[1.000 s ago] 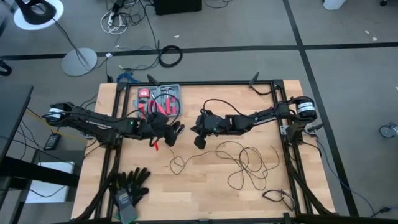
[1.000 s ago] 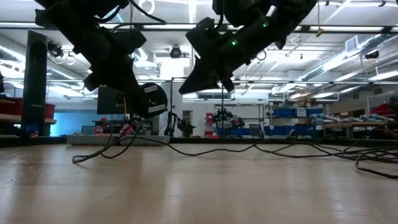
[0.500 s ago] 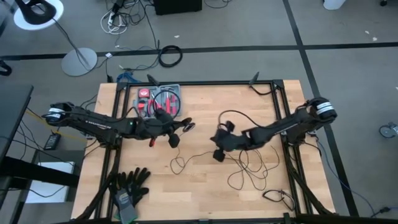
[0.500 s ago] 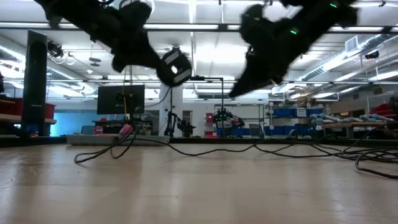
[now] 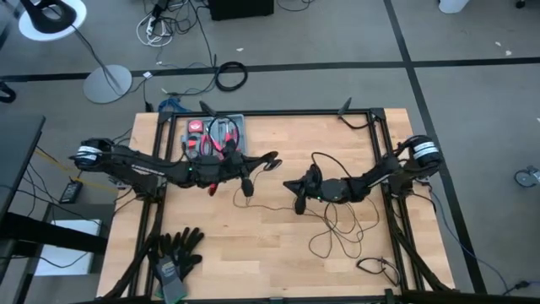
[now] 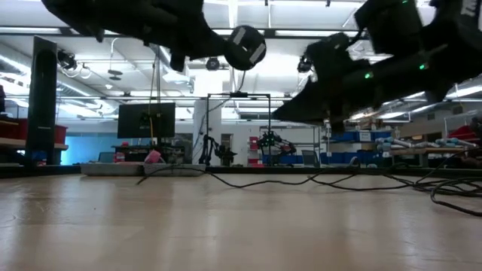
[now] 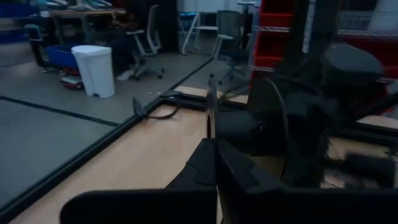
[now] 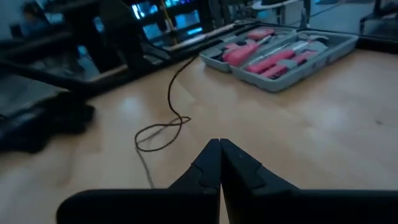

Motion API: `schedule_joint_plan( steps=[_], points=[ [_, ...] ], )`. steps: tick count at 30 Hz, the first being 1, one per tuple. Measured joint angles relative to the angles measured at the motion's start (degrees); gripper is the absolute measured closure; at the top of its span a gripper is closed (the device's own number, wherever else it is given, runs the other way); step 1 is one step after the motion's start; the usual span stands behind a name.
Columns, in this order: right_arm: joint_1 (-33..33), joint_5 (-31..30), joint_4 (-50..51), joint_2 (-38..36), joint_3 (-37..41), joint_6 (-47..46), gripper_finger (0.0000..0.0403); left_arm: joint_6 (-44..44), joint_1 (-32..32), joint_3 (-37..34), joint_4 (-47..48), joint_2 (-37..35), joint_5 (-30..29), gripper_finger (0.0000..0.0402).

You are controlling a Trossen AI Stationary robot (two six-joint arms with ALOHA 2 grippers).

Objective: Coil cords
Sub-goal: Coil the black wire onto the spool

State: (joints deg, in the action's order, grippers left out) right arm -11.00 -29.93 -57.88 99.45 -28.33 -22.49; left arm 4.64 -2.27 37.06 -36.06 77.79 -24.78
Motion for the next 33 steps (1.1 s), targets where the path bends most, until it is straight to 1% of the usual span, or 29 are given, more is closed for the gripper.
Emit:
schedule_joint_plan(
  steps=[2,5,9,12,21,33],
  points=[
    [1.41,0.17,-0.63,2.36,-2.07,2.27,0.0397,0.00,1.52,0.00,-0.47,1.49,0.32,0.0401],
    [3.55,0.14,-0.34,5.85,-5.01,4.22,0.0391,0.32,3.84,0.00,-1.99,3.25,3.64,0.0401],
    [5.26,0.16,-0.48,8.80,-8.12,4.45,0.0378,1.41,5.60,0.00,-3.29,3.64,7.69,0.0401],
    [5.62,0.16,-0.24,10.28,-9.25,4.51,0.0370,0.10,5.73,0.00,-3.25,3.51,8.92,0.0401],
    [5.42,1.20,-0.57,10.98,-9.84,4.65,0.0368,-1.60,5.71,0.00,-3.69,3.46,13.42,0.0401],
    [5.42,1.22,-0.69,10.98,-9.84,4.65,0.0367,-0.91,5.45,0.00,-4.87,3.42,13.55,0.0401]
  ],
)
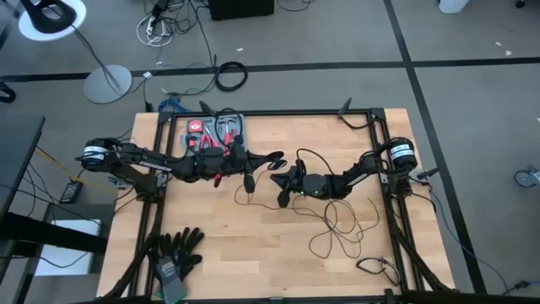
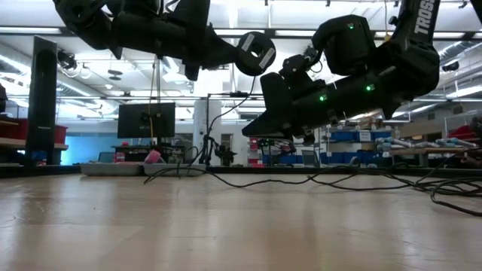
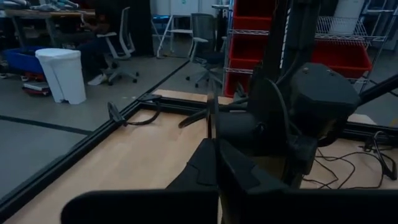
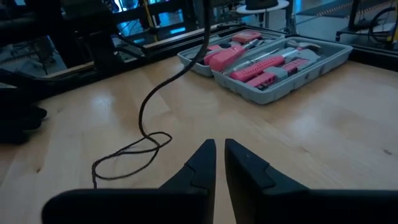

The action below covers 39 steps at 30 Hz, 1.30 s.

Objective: Coil cords
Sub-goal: Coil the black wire onto the spool

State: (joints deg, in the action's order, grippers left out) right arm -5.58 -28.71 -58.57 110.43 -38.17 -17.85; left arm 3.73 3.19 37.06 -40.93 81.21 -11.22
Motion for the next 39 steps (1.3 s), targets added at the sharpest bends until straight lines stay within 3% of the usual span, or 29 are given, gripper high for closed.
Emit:
schedule_joint_plan(
  steps=[17,22,29,36,39],
  points=[
    [0.00,0.02,-0.04,0.00,0.00,0.00,0.0369,5.55,-0.73,-0.46,6.81,0.00,-5.92,0.0401],
    [0.00,0.02,-0.04,0.00,0.00,0.00,0.0369,5.57,-2.44,-4.59,1.76,-1.08,-7.03,0.0401],
    [-0.01,0.04,-0.08,0.00,0.00,-0.01,0.0369,7.45,-5.14,-12.56,-12.24,-2.13,-9.22,0.0401],
    [0.63,0.21,-0.26,0.00,0.00,0.00,0.0369,4.16,-5.56,-11.88,-16.77,-2.08,-9.60,0.0401],
    [0.53,0.24,-1.18,0.00,0.00,-0.04,0.0369,3.06,-5.54,-11.80,-16.58,-2.16,-7.07,0.0401]
  ],
)
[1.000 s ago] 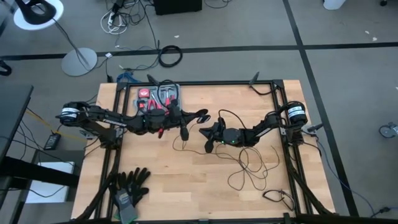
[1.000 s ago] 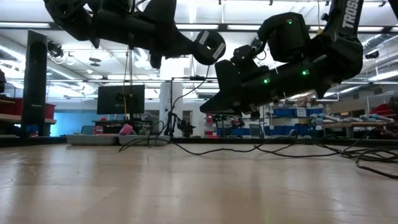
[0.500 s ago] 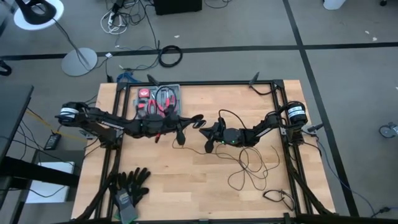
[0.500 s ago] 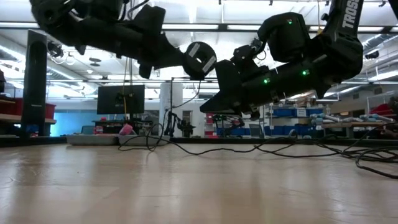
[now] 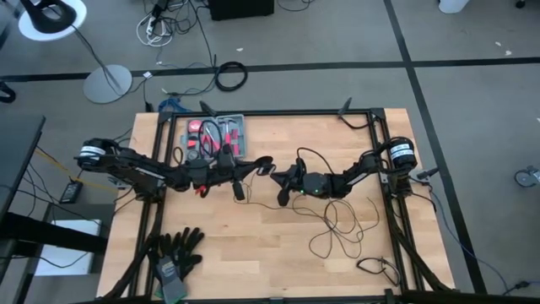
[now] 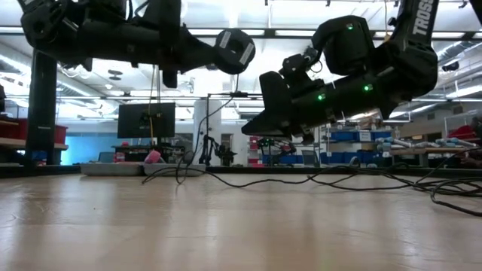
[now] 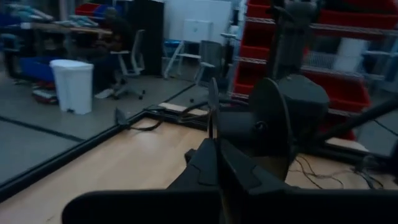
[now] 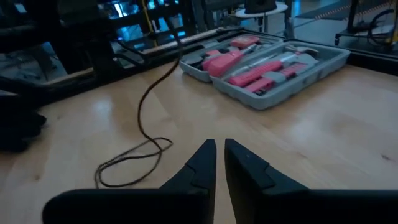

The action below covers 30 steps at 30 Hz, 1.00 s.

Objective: Coil cords
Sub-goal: Coil the black wire onto the spool

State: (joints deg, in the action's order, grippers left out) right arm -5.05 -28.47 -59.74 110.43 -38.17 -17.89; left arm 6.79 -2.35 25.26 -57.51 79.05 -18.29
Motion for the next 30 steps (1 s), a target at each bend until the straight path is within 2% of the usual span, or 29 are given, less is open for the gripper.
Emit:
schedule_joint_plan(
  steps=[6,11,15,23,30],
  points=[
    [0.06,0.04,-2.83,-0.02,0.00,-0.40,0.0369,0.07,0.02,0.04,0.06,-0.05,0.55,0.0401],
    [-0.04,4.02,-4.20,-0.02,-0.20,-1.31,0.0369,1.07,0.04,0.04,-0.18,-0.05,0.55,0.0401],
    [-0.74,4.67,-2.71,-0.02,-3.19,0.17,0.0363,1.19,0.11,0.04,-1.94,-0.05,0.39,0.0401],
    [-0.50,4.64,9.12,-0.02,-10.61,3.50,0.0305,1.18,0.09,0.10,-2.92,-0.05,0.44,0.0401],
    [-0.18,4.64,6.71,-0.02,-10.91,2.95,0.0253,0.84,0.11,0.10,-3.36,-0.05,0.39,0.0401]
  ],
)
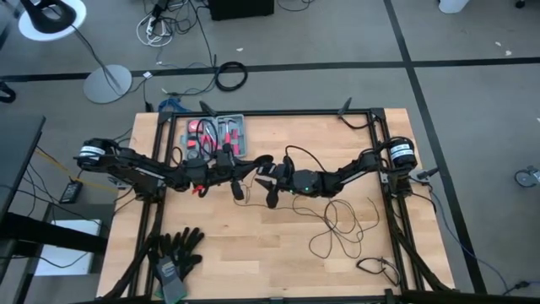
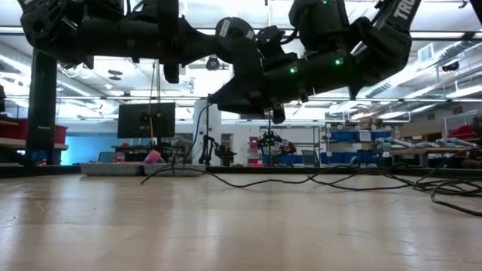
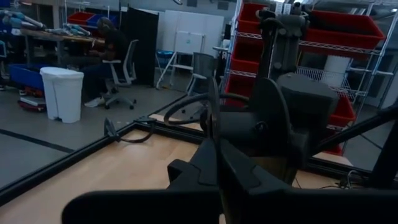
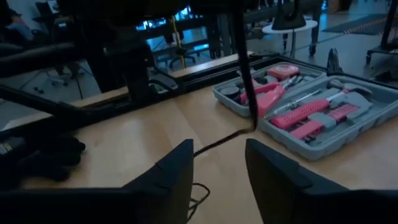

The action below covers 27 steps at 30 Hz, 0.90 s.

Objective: Coil cords
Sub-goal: Coil the black wire onto the spool

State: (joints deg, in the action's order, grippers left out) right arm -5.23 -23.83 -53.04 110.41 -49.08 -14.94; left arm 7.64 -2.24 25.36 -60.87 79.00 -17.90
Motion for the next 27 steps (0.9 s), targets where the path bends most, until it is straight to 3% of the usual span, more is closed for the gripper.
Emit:
schedule_joint_plan(
  steps=[9,15,22,27],
  points=[
    [0.86,-0.07,-1.24,0.00,-0.43,-6.05,0.0238,-2.62,0.00,0.07,-5.90,0.00,-1.00,0.0401],
    [1.27,2.23,-1.33,0.00,-2.26,-2.31,0.0256,-3.12,0.00,0.79,-5.67,0.00,-1.13,0.0401],
    [1.64,3.50,-1.31,0.00,-2.51,-1.92,0.0302,-3.13,0.00,0.81,-5.44,0.00,-1.58,0.0401],
    [1.64,3.59,-1.29,0.00,-2.51,-0.40,0.0367,-3.14,0.00,0.81,-5.39,0.00,-2.20,0.0401]
  ],
)
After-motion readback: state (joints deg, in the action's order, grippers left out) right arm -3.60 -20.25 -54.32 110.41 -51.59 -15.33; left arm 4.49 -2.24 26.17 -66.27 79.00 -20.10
